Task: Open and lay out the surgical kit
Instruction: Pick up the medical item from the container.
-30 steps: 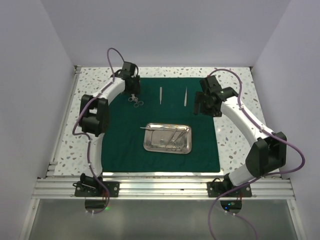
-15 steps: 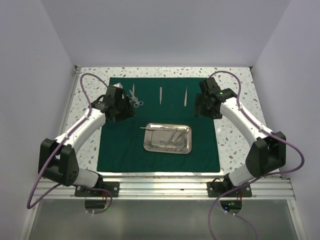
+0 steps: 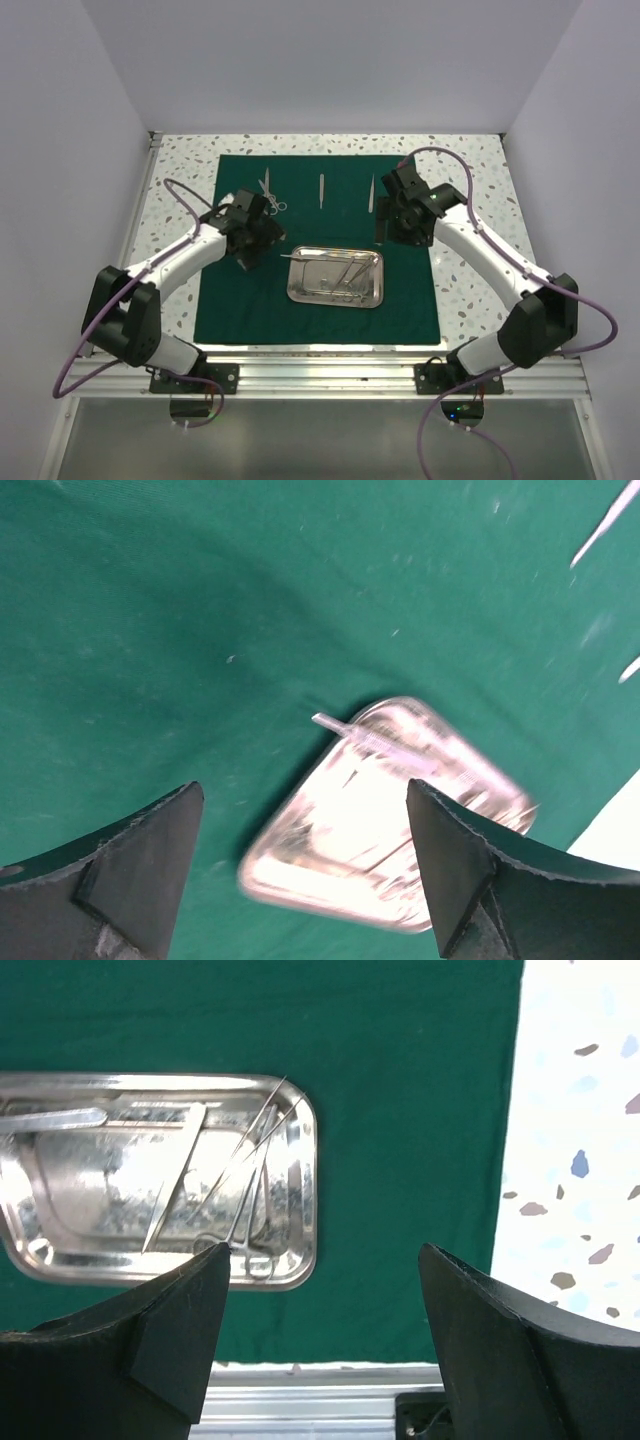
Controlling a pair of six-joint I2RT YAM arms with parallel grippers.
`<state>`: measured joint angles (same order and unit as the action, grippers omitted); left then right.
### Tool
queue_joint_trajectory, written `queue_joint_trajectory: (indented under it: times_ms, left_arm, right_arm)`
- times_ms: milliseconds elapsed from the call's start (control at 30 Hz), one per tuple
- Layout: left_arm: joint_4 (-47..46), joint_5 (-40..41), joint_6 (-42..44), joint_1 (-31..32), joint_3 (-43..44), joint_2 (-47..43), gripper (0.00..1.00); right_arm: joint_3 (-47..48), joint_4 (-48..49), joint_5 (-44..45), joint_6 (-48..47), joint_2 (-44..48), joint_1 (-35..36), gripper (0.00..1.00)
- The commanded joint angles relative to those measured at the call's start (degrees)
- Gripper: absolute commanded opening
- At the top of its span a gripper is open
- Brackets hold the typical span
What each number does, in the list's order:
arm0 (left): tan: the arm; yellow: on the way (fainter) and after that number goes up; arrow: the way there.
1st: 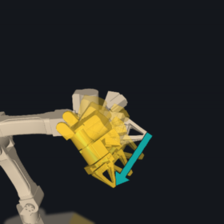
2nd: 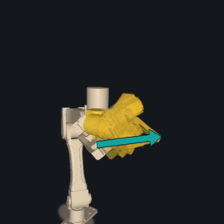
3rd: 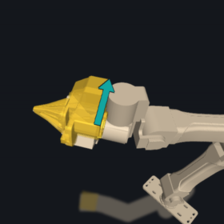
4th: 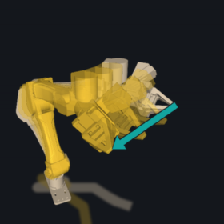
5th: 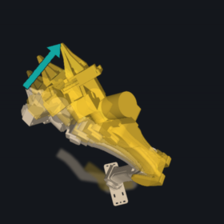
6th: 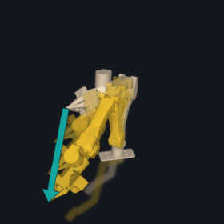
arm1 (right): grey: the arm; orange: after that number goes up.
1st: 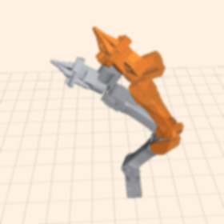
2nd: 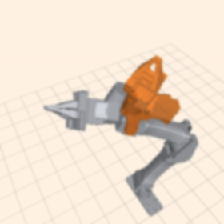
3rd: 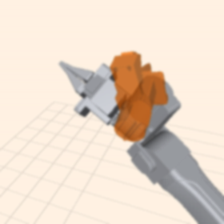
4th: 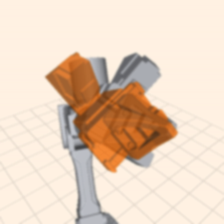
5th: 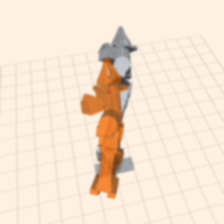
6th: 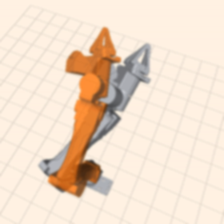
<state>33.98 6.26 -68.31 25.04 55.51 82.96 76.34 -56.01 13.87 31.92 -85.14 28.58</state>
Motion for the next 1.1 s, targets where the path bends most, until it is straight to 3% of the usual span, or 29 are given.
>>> queue_joint_trajectory:
  times_ms: [0, 300, 433, 667, 1067]
  left_arm:
    - [2.1, 5.0, -10.9, 1.9, 4.1, 2.6, 0.87]
    - [11.2, 10.3, -23.3, 7.6, 14.4, 11.9, 0.87]
    - [15.4, 11.8, -27.6, 9.2, 17.9, 15.1, 0.88]
    - [18.4, 12.1, -35.3, 12.4, 18.6, 17.1, 0.88]
    - [16.5, 15.7, -37.9, 13.3, 18.1, 19.6, 0.88]
  right_arm:
    - [-1.4, -1.8, -2.0, 1.6, 4.5, 0.8, 0.80]
    - [-4.2, -5.2, -5.2, 0.2, 13.4, 1.0, 0.80]
    - [-4.5, -6.4, -3.9, -0.2, 15.8, 4.3, 0.80]
    - [-2.0, -5.7, 0.0, -2.0, 14.0, 10.8, 0.81]
    - [-4.4, -5.8, 2.2, -3.5, 14.6, 17.7, 0.82]
